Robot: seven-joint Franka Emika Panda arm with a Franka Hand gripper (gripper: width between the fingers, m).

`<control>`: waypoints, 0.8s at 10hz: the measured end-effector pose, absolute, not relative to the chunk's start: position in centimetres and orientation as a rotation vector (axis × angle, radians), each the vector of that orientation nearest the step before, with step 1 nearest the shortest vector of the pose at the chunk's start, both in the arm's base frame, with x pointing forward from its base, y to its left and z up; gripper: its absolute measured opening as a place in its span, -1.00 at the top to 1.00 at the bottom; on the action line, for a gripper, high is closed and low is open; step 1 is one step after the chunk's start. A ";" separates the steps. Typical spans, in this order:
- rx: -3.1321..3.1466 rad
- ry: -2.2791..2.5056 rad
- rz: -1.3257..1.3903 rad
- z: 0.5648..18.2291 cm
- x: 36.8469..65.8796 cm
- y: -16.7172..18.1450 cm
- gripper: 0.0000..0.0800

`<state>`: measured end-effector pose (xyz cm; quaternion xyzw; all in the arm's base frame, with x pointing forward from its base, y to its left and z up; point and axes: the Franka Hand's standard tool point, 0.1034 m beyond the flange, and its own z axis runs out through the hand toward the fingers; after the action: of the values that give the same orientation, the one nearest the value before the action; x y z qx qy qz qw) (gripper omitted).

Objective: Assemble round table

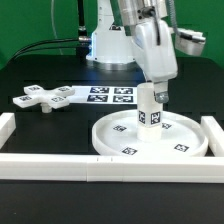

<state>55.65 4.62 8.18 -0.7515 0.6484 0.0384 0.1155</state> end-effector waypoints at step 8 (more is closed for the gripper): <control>-2.866 0.766 0.018 8.2 55.6 3.7 -0.62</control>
Offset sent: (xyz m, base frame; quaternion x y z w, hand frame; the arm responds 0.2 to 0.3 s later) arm 0.0002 -0.0161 0.0004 -0.0574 0.0038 -0.3391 0.9390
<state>55.57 3.75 8.22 -0.9624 0.2571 0.0061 0.0872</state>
